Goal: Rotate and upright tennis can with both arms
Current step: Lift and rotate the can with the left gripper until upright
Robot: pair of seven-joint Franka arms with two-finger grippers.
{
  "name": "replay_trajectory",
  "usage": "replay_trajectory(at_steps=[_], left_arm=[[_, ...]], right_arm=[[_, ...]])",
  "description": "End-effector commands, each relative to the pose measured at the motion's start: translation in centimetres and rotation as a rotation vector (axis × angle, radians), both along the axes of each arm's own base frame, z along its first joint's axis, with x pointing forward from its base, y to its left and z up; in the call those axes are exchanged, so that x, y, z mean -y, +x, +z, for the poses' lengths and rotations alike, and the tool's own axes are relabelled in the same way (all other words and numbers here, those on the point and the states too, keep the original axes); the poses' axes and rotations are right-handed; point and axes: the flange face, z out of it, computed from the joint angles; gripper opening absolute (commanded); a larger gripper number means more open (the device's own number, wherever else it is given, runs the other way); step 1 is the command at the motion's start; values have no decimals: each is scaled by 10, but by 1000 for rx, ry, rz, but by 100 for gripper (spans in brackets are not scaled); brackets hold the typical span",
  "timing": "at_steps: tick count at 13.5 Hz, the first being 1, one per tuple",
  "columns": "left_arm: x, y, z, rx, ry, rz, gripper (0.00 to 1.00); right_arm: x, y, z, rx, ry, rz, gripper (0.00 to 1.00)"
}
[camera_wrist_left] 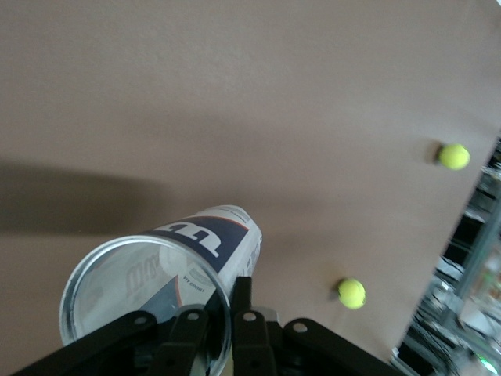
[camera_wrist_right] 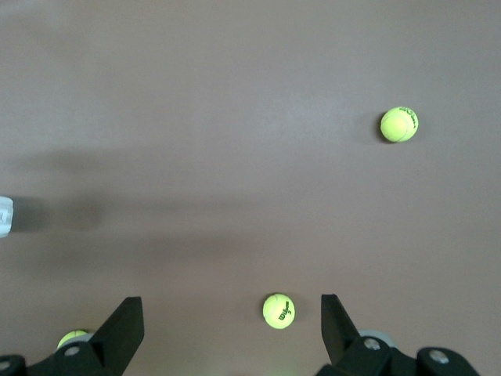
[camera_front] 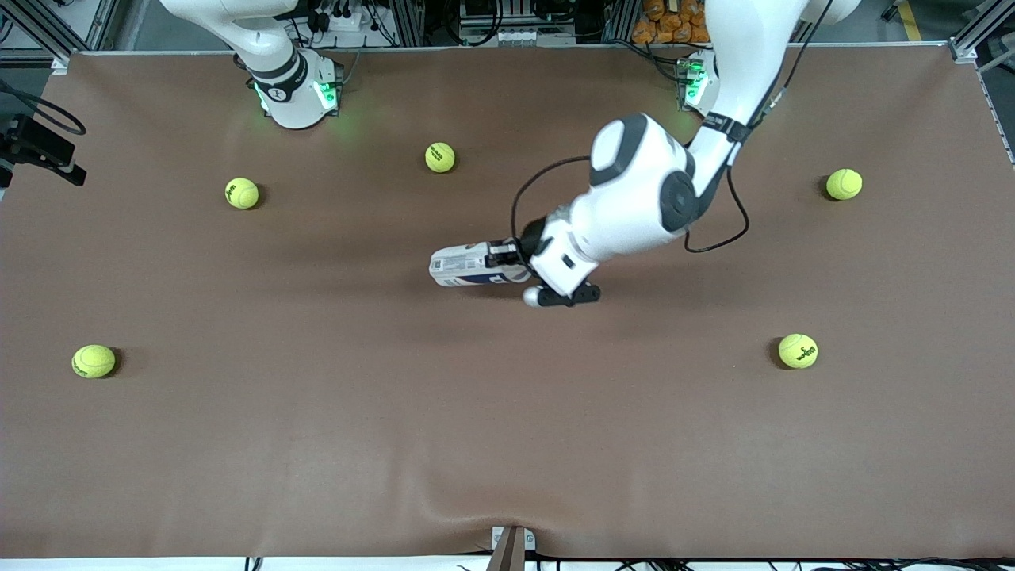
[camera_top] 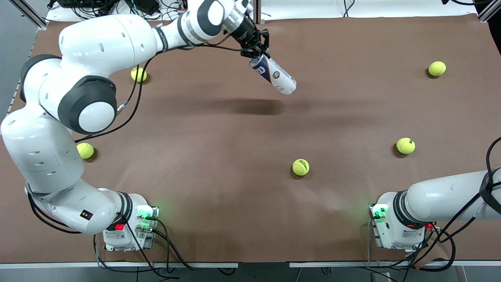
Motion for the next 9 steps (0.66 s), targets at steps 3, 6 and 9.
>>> replay_trajectory(at_steps=[3, 6, 9], left_arm=[[57, -50, 53, 32, 279, 39, 0], [76, -81, 47, 52, 421, 36, 0], [110, -116, 16, 120, 578, 50, 0]], right_arm=[[-2, -1, 0, -13, -10, -15, 100], [-5, -1, 2, -14, -12, -38, 100], [-5, -1, 1, -15, -12, -38, 100]])
